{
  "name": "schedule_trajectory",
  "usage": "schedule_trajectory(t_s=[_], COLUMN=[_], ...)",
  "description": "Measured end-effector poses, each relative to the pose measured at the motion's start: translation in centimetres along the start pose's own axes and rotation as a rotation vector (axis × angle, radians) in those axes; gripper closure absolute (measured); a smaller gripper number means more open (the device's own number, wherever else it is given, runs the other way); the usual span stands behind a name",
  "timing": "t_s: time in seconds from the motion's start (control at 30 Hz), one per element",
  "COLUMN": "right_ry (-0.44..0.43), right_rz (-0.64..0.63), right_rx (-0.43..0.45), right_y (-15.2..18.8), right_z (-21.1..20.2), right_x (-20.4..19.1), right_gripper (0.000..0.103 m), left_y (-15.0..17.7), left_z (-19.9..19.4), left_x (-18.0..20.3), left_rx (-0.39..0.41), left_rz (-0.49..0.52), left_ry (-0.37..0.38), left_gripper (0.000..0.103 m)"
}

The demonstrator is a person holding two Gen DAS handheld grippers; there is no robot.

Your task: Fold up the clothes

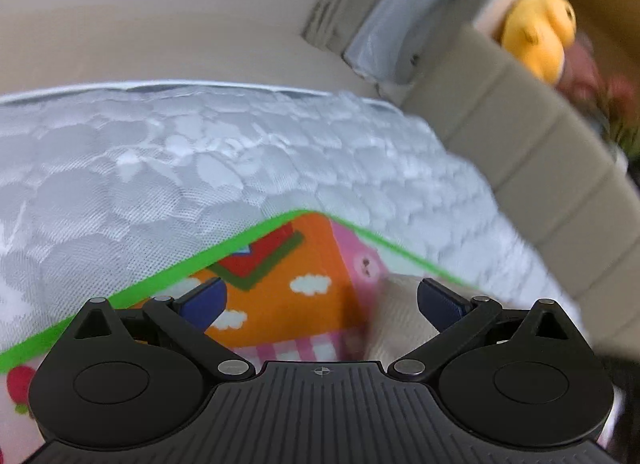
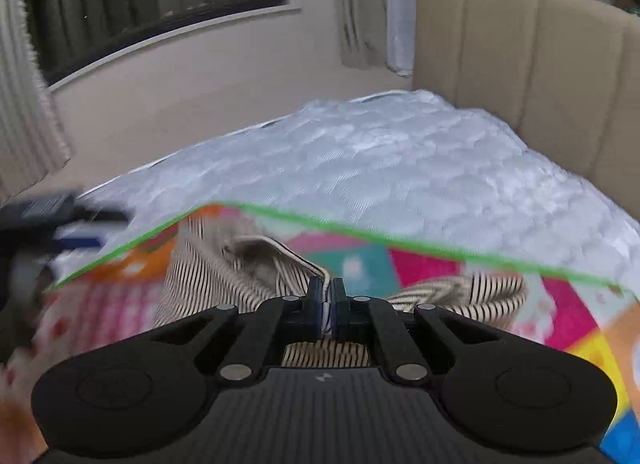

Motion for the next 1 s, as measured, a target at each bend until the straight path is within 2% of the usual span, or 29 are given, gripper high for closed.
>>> schedule_trajectory(t_s=[0.13,0.23,0.33,0.43,0.5,0.57,0.63,0.73,0.8,0.93,0.97,1.0], right_ry=[-0.014,-0.008,-0.005,-0.009,-0.01,-0.001,0.021,0.042,0.037,-0.017,-0.033,-0.051], right_rz=[-0.014,-0.01,0.004,0.027,0.057,0.097,0.142,0.198,0.223,0.244,0.246,0.234], right_rx=[-0.06,-0.088,-0.099,-0.083,-0.042,0.006,0.026,0.005,-0.041,-0.121,-0.133,-0.126], right_y=[4.7,7.9,10.1,10.9,10.5,9.8,9.1,8.6,9.1,10.9,11.3,11.5], right_z=[-3.5,-3.8,-4.2,-5.4,-7.2,-9.1,-9.5,-8.8,-7.0,-2.8,-1.9,-1.4], right_x=[-0.7,-1.5,-1.8,-1.0,0.6,2.7,5.3,8.6,9.7,9.1,8.8,8.2], right_gripper=[0.099,0.099,0.099,0.097,0.087,0.053,0.044,0.037,0.037,0.037,0.05,0.061], left_y=[-0.2,-0.3,1.2,3.0,4.6,6.1,7.3,8.8,9.2,10.0,10.1,10.3], left_z=[-1.5,-2.6,-3.4,-3.9,-4.0,-3.9,-3.8,-3.9,-3.6,-2.0,-1.4,-0.9], left_x=[0.0,0.1,2.2,4.9,6.5,7.4,7.8,7.9,7.2,5.2,4.9,4.6], left_rx=[0.036,0.06,0.027,-0.031,-0.109,-0.198,-0.283,-0.387,-0.432,-0.468,-0.471,-0.473], left_rz=[-0.058,-0.096,-0.044,0.067,0.127,0.149,0.165,0.183,0.134,-0.019,-0.045,-0.062], left_ry=[0.064,0.111,0.137,0.115,0.096,0.103,0.097,0.086,0.1,0.132,0.138,0.148], left_gripper=[0.0,0.0,0.0,0.0,0.0,0.0,0.0,0.0,0.0,0.005,0.01,0.025])
Point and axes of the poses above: each gripper's, at about its wrist camera, not at the fingertips, and z roughly the way its jaws point, x to its right, y to its underside, the point moved 2 cm from there along z, roughly the way its jaws point, and after that the axes turned 13 degrees about y, right-handed, at the moved point
